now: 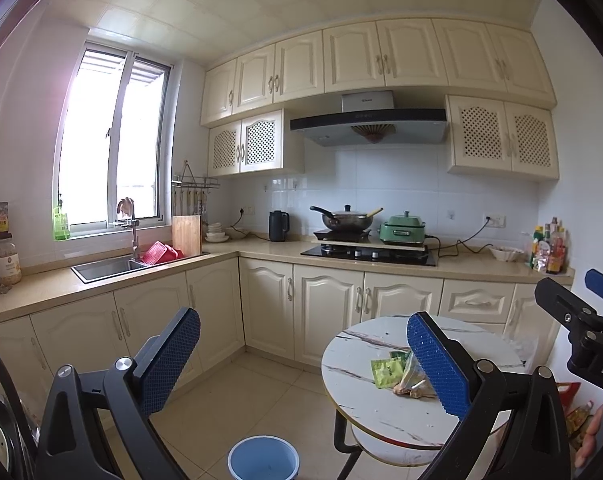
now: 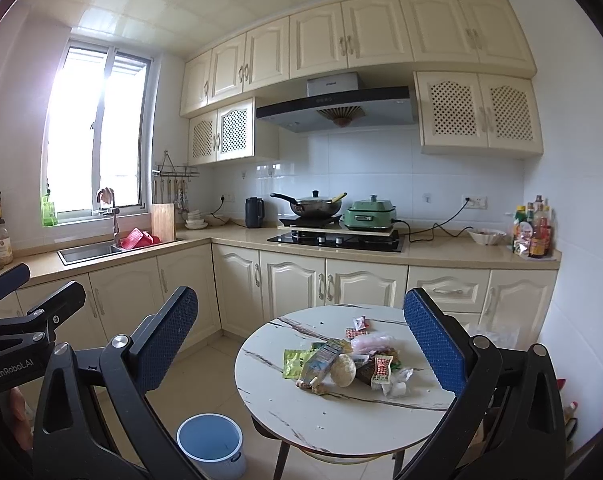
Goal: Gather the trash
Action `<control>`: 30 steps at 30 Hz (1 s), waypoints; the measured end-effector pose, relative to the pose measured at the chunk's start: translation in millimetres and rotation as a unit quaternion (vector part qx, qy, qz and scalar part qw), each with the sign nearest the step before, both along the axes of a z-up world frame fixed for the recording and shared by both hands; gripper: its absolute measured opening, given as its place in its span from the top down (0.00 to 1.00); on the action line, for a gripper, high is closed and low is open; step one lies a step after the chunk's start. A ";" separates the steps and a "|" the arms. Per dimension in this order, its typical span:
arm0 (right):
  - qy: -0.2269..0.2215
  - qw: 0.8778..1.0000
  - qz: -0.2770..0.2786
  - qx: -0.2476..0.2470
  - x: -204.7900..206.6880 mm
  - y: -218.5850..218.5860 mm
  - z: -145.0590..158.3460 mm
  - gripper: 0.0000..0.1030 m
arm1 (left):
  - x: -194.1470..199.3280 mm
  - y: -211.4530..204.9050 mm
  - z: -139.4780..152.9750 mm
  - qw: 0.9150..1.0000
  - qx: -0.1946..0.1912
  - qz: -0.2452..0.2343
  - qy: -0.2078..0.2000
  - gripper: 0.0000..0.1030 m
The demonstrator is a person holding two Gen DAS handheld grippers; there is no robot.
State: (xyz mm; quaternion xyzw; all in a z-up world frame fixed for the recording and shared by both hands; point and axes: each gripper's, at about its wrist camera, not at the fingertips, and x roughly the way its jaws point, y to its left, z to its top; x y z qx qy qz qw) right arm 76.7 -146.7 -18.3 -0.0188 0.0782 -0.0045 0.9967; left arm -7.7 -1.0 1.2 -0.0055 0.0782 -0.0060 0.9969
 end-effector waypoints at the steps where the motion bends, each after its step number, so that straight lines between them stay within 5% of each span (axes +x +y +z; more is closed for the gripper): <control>1: 0.000 1.000 0.000 0.000 0.1 0.3 -0.3 0.00 | 0.4 -0.5 -0.4 1.000 0.000 -0.001 0.000 0.01; 30: 0.005 1.000 0.002 -0.001 0.8 2.9 -1.8 0.00 | -0.7 1.4 -2.9 1.000 0.001 0.001 -0.003 0.01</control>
